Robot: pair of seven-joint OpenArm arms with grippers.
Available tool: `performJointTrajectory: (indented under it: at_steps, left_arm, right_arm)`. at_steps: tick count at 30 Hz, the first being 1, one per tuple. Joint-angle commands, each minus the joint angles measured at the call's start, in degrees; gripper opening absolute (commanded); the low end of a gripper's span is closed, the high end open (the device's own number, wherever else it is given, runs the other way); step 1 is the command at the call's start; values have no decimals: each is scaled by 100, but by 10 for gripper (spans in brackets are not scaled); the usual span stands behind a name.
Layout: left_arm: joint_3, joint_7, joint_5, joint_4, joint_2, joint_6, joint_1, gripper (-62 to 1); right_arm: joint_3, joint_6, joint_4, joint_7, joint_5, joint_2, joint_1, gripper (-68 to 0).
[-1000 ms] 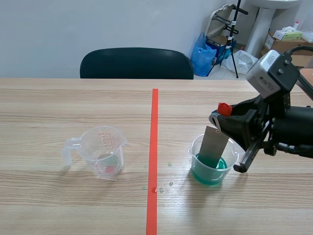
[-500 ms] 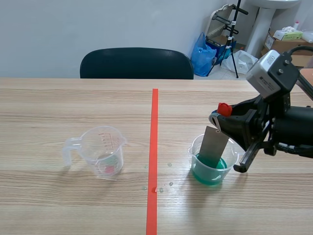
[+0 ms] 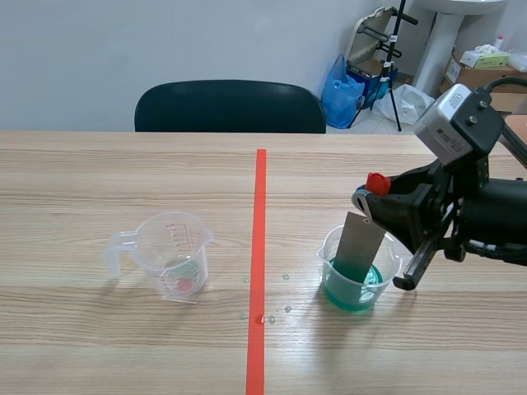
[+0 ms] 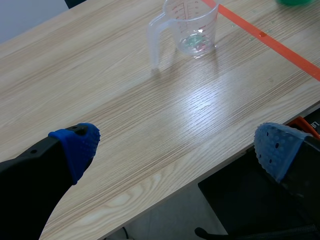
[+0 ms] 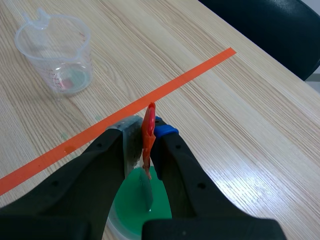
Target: Do the redox reaction experiment
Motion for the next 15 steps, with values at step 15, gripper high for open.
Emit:
performJointTrajectory:
  at_steps: [15]
  left_arm:
    - [0, -125, -341, 57, 15, 140, -13, 14]
  right_arm:
    - [9, 0, 42, 2, 24, 4, 70, -669]
